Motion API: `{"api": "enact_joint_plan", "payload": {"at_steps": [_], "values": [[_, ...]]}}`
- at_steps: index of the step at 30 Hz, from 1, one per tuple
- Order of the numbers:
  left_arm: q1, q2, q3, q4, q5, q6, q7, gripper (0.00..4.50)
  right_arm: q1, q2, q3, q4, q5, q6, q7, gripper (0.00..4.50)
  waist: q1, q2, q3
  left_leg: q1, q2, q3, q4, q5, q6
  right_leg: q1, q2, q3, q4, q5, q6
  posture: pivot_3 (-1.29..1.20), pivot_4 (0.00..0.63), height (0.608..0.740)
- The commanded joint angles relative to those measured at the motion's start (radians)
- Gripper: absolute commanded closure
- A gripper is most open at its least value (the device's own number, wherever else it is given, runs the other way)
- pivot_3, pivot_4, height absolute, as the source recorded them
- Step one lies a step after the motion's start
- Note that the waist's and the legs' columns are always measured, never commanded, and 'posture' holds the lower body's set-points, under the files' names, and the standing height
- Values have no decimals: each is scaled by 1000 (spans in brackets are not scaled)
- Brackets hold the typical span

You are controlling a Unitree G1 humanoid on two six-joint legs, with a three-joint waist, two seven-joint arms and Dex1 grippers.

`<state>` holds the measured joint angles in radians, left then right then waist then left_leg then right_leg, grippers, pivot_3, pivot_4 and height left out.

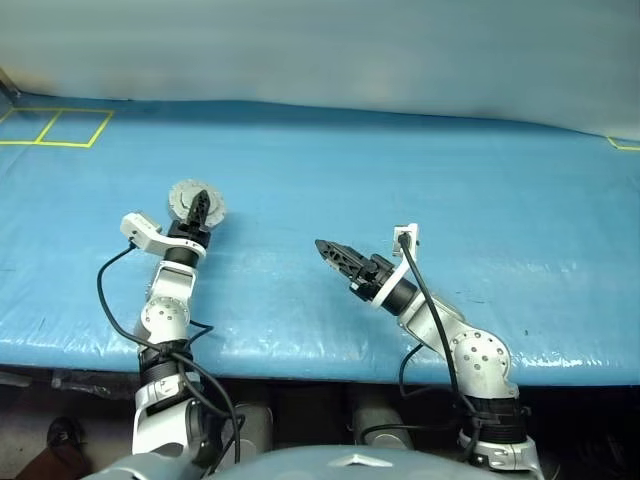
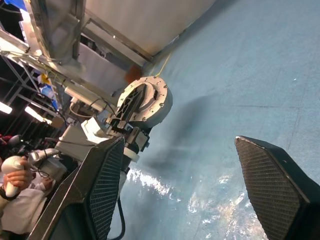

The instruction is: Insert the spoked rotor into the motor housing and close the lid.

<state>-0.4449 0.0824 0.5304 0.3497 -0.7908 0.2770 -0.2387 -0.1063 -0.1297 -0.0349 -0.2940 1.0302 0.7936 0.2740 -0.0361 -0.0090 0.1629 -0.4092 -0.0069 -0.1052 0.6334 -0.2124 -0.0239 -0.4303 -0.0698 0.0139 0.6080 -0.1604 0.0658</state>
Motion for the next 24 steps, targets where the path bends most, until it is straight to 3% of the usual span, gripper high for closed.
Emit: {"api": "enact_joint_plan", "payload": {"at_steps": [1, 10, 13, 16, 24], "values": [[-94, 51, 2, 94, 66, -71, 37, 1739, -15, -5, 7, -53, -7, -17, 32, 774, 1, -1, 0, 0, 0, 0, 0, 0, 0, 0, 0, 0, 0, 0, 0, 0, 150, 740], [-181, 89, 10, 311, 114, -135, -10, 1739, 2, -5, 25, -66, -35, -19, 47, 774, 0, -6, 3, -1, -1, -1, 2, 0, 0, 1, 0, 0, 0, 2, 2, 0, 150, 740], [-171, 90, 26, 322, 125, -166, 14, 1039, 6, -3, 22, -70, -37, -17, 42, 734, -2, -6, 3, 0, -1, -1, 3, 0, 0, 1, 0, 0, 0, 2, 2, 0, 150, 740], [-152, 97, 35, 324, 152, -205, 60, 47, 6, -3, 22, -64, -43, -15, 42, 734, -1, -6, 3, 0, -1, -1, 3, 0, 0, 1, 0, 0, 1, 2, 2, 0, 150, 740], [-55, 101, 46, 181, 162, -237, 84, 15, -17, 0, 32, -37, -63, -7, 46, 734, -3, -6, 3, 2, -1, -1, 3, 0, 0, 3, 0, 1, 1, 2, 2, 0, 150, 740]]}}
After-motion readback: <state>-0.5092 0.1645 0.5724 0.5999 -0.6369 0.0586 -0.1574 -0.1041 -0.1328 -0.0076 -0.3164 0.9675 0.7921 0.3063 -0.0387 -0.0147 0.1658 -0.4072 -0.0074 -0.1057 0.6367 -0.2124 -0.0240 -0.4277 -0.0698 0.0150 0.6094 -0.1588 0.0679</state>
